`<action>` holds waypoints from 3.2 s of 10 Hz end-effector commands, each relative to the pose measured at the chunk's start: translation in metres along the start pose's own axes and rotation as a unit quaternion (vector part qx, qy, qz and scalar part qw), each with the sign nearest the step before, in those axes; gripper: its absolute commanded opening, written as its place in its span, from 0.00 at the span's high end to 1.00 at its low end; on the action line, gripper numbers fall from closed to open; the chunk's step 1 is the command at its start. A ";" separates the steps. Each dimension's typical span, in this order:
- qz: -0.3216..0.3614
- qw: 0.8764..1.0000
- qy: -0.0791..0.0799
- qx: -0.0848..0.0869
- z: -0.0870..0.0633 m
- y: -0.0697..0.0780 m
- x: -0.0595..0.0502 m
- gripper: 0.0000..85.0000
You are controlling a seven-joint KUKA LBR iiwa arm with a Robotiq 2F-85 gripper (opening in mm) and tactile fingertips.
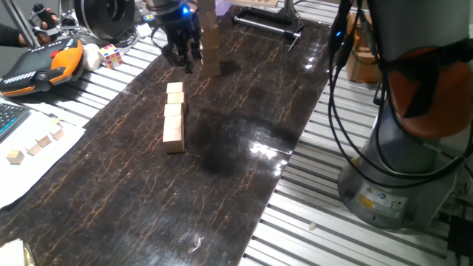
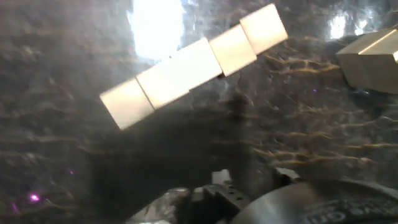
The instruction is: Stack the blocks in a vertical line of five
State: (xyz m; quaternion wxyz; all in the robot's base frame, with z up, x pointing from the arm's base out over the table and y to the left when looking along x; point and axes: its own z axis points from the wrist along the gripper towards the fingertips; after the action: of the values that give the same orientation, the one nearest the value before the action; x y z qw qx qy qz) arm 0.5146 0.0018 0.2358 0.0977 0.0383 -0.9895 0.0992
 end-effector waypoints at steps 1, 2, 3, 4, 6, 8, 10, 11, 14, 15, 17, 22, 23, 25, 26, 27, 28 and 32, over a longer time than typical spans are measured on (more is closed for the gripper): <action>-0.007 0.998 0.061 0.000 0.000 0.000 0.000 0.99; -0.007 0.998 0.060 0.000 0.000 0.000 0.000 0.99; -0.005 0.998 0.061 0.000 0.000 0.000 0.000 0.99; -0.004 0.998 0.061 0.001 0.000 0.000 0.000 0.99; -0.002 0.998 0.064 0.002 0.000 0.000 0.000 0.98; -0.008 0.998 0.061 0.000 0.000 0.000 0.000 0.99; -0.003 0.998 0.054 -0.008 0.000 0.000 0.000 0.99; -0.022 0.998 -0.045 -0.038 0.000 0.000 0.000 0.99; 0.076 0.993 -0.031 -0.087 0.000 0.000 0.000 0.99; 0.151 0.984 -0.051 -0.084 0.000 0.000 0.000 0.99; 0.222 0.969 -0.061 -0.086 0.000 0.000 0.000 0.99; 0.302 0.946 -0.081 -0.085 0.019 0.009 -0.028 0.71; 0.303 0.945 -0.100 -0.071 0.031 0.010 -0.043 0.56; 0.329 0.935 -0.107 -0.078 0.046 0.014 -0.063 0.41; 0.347 0.927 -0.104 -0.093 0.049 0.016 -0.069 0.38; 0.370 0.919 -0.101 -0.097 0.051 0.017 -0.076 0.35; 0.393 0.909 -0.098 -0.101 0.055 0.017 -0.083 0.34; 0.441 0.887 -0.099 -0.091 0.093 0.005 -0.112 0.26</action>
State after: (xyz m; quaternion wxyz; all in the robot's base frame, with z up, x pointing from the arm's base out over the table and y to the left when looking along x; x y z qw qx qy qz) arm 0.6070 -0.0075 0.1222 -0.0554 -0.3074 -0.9494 0.0317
